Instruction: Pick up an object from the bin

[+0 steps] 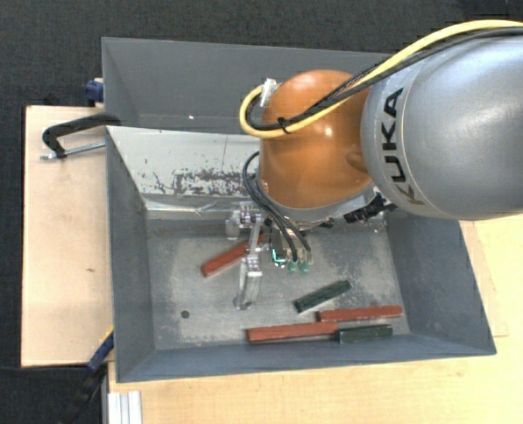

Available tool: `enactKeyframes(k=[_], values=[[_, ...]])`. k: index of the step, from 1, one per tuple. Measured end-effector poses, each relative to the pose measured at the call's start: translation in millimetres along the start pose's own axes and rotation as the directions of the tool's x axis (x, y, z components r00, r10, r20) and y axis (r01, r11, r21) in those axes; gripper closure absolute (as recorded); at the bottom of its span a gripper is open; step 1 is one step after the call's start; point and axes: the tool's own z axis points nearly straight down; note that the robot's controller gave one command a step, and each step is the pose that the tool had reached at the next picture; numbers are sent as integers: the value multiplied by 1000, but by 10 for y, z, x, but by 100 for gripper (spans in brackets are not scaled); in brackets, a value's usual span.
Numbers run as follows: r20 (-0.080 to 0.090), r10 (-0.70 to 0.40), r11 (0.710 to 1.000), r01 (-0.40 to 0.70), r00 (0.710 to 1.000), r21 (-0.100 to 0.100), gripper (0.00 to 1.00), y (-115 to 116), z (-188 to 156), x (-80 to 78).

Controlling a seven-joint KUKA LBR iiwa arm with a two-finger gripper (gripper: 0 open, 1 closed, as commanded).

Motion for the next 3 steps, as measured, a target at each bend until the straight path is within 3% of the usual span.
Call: enactKeyframes(k=[1,2,3], values=[[9,2,1000,-2,1000,-2,0,-9,-44,-19],[15,-60,998,60,998,-3,0,-146,321,-251],[8,35,999,-35,999,-2,0,-325,728,-438]])
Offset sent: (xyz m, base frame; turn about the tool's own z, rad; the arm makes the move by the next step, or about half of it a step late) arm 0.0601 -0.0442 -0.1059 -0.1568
